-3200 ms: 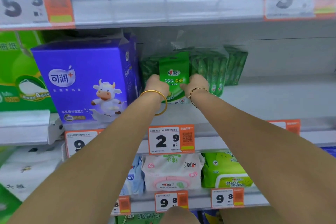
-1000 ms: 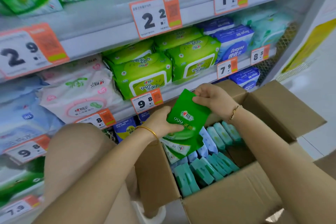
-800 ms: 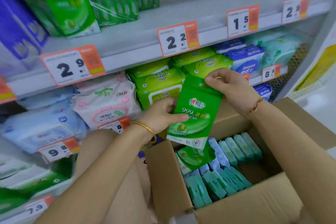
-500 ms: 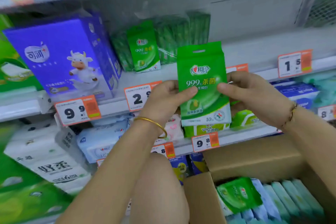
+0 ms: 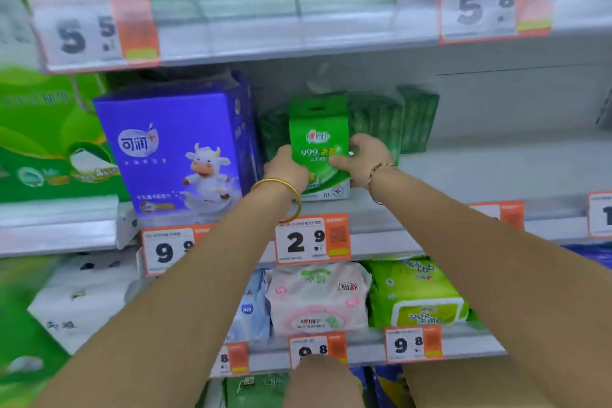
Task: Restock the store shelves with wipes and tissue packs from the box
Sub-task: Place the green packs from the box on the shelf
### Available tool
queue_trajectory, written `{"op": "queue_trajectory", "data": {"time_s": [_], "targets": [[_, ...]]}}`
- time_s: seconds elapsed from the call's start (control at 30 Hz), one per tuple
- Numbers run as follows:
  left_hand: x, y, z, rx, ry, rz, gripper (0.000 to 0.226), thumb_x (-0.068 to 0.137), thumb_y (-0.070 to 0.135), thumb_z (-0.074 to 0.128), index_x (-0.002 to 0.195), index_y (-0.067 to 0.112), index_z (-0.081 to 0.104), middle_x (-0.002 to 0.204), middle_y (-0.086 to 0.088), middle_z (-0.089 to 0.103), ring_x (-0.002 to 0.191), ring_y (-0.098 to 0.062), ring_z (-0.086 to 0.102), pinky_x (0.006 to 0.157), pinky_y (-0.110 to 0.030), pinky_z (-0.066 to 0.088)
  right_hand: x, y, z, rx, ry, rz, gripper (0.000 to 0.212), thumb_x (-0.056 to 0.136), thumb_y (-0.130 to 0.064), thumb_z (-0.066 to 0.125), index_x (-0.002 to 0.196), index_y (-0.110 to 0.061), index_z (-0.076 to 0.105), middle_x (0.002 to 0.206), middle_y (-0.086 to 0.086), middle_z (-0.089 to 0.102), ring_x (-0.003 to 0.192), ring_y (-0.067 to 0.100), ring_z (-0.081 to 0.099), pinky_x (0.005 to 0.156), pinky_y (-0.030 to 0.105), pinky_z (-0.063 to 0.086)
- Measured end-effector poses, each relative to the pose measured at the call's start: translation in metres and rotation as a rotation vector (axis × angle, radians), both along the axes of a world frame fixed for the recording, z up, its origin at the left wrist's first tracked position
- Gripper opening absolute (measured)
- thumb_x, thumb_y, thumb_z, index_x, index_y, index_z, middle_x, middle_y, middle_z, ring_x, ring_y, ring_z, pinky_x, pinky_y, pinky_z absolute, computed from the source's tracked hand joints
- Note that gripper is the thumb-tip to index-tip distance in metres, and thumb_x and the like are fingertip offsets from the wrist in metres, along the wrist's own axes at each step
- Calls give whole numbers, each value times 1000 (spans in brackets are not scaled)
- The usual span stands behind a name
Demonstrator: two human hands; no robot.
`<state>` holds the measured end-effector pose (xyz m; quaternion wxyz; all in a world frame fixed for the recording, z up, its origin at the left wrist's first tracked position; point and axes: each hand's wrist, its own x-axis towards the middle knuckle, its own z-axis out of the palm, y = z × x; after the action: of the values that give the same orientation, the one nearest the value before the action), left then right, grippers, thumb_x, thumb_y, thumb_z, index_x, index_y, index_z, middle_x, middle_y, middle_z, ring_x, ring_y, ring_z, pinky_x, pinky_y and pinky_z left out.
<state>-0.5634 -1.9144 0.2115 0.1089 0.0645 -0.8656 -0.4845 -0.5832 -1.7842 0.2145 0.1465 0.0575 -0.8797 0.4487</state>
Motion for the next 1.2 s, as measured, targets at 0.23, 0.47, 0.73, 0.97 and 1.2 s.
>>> {"op": "queue_trajectory", "data": {"time_s": [0.23,0.47,0.73,0.97,1.2], "targets": [[-25,1,-5,-12,-49,40,45,81,-1,54,126,5,48,120,-20,60,112,-36,57,98,-42,47,-15,-11,-10,52,-38,-52,45,82,-19,70,120,-2,55,121,15,60,112,28,56,88,30,45],[-26,-2,-6,12,-17,31,39,85,-3,50,124,5,49,115,-17,60,98,-27,56,80,-28,43,-20,-21,-12,88,-25,-86,38,81,-7,67,114,-4,48,111,14,62,103,28,58,74,27,41],[-20,-6,-3,-14,-16,54,37,87,-3,47,123,5,48,111,-16,59,102,-29,56,76,-26,39,-20,-32,-7,122,-66,-78,40,83,-8,67,116,-2,46,110,15,60,101,29,58,78,31,45],[-10,1,-2,-57,-48,101,44,87,4,52,129,1,38,124,-18,54,114,-34,53,96,-39,46,-13,-34,0,88,-133,-95,46,84,-12,67,120,1,41,111,16,57,104,29,57,75,29,41],[62,26,2,2,318,-29,60,81,3,50,139,8,35,140,-12,40,131,-28,40,109,-41,35,44,5,13,-107,-8,7,49,83,-10,67,126,-3,44,122,16,57,113,27,56,92,28,44]]}}
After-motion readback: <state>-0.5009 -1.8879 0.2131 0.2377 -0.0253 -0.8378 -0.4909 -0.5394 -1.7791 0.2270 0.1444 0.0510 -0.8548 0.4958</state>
